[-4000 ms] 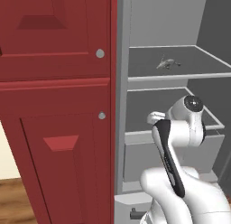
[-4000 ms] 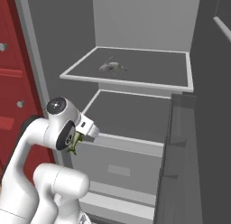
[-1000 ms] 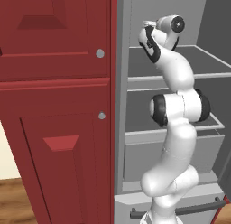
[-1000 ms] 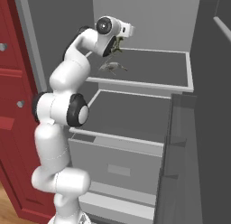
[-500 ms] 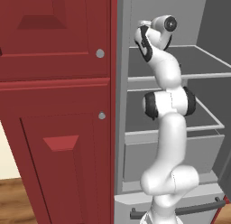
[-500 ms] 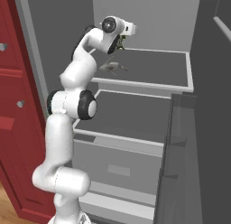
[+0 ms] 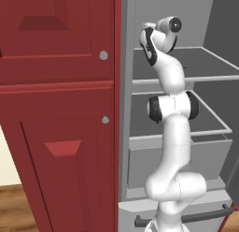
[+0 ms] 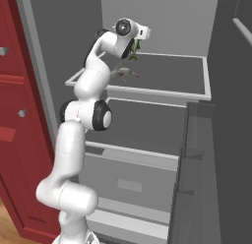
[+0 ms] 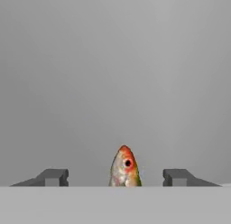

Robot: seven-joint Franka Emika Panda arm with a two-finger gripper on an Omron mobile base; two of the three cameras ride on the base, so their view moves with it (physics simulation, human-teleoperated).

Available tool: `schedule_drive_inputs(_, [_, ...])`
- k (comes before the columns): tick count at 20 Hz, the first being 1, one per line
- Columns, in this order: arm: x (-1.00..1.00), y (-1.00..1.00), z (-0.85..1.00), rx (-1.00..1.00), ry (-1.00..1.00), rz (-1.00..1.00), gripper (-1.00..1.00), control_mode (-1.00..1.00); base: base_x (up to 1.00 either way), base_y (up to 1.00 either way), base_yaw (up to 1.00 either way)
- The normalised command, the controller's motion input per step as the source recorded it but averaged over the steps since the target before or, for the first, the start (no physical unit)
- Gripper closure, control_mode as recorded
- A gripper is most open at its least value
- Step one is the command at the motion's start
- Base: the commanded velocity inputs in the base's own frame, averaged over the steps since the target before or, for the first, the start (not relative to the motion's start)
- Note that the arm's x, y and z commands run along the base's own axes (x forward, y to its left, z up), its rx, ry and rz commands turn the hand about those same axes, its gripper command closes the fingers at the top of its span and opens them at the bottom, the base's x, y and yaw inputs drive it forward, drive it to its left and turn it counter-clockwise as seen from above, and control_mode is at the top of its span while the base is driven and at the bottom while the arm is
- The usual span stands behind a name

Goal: Place the fish on the counter behind the older fish on the same shelf of the fridge to maintain FIFO order. Close the fridge door when finished.

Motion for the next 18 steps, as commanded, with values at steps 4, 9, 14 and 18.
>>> schedule_drive_inputs(4, [-0.13, 0.07, 0.0, 0.0, 0.0, 0.0, -1.0, -1.0, 0.0, 0.0, 0.0])
schedule_drive_inputs(9, [-0.37, 0.33, 0.0, 0.0, -0.01, 0.0, -1.0, -1.0, 0.0, 0.0, 0.0])
schedule_drive_inputs(14, [-0.78, 0.47, -0.02, 0.0, -0.09, 0.0, -1.0, -1.0, 0.0, 0.0, 0.0])
schedule_drive_inputs(18, [-1.0, 0.37, -0.14, 0.0, -0.14, 0.0, -1.0, -1.0, 0.0, 0.0, 0.0])
